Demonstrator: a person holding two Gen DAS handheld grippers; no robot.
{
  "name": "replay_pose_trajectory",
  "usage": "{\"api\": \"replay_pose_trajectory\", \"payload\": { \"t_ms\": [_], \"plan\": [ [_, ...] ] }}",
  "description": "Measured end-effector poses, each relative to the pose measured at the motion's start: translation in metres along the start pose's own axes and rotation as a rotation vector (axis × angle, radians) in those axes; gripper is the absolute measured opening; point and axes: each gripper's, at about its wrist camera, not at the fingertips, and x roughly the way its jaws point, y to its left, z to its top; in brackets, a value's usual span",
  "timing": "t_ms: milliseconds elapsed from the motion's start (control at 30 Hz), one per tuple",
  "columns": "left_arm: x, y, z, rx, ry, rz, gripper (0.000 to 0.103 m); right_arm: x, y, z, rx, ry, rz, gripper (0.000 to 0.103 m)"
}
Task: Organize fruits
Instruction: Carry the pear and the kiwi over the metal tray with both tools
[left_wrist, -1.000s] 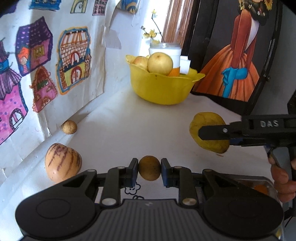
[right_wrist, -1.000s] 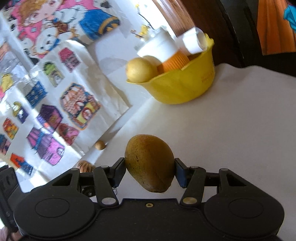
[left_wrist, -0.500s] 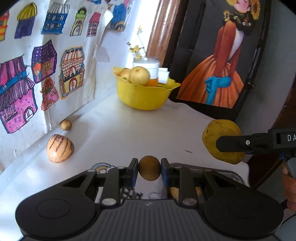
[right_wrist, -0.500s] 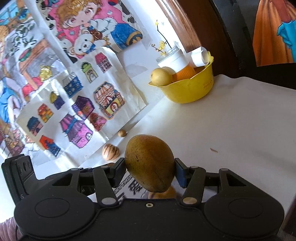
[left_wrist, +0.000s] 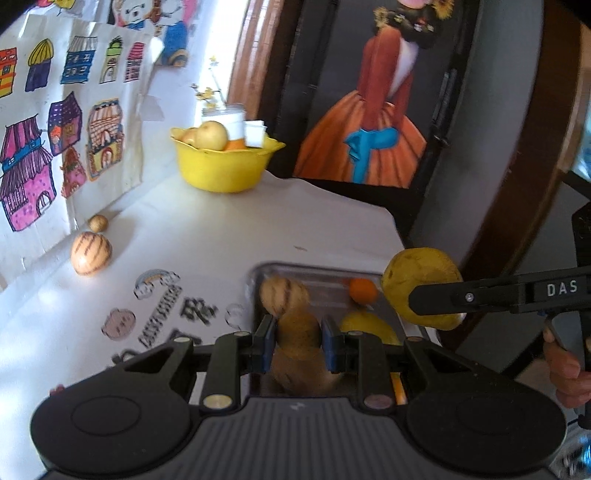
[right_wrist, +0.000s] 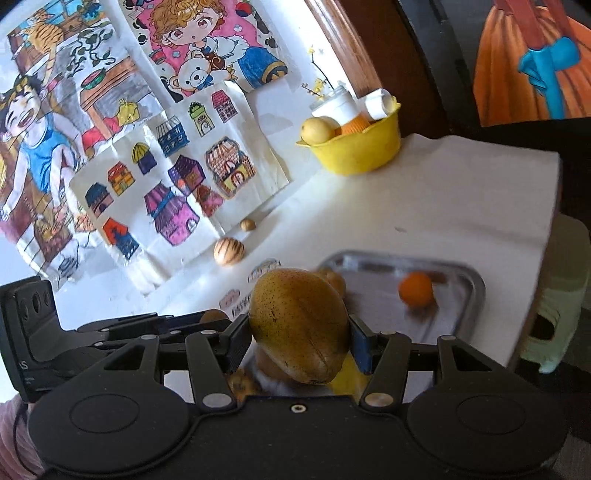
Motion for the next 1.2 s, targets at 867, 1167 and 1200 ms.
{"api": "replay_pose_trajectory", "payload": {
  "t_ms": [867, 1167, 1200],
  "plan": [
    [-0.023, -0.023, -0.077, 0.051, 0.119, 0.041, 0.028, -0.018, 0.013, -0.111, -0.008, 0.012, -0.077, 0.058],
    [-0.024, -0.024, -0.082, 0.068, 0.099, 0.079, 0.028, -0.012, 0.021, -0.121, -0.073, -0.014, -0.137, 0.058],
    [-0.023, -0.025, -0.082, 0.069, 0.099, 0.082, 0.028, -0.011, 0.022, -0.122, -0.085, -0.017, -0.145, 0.058]
  ]
}}
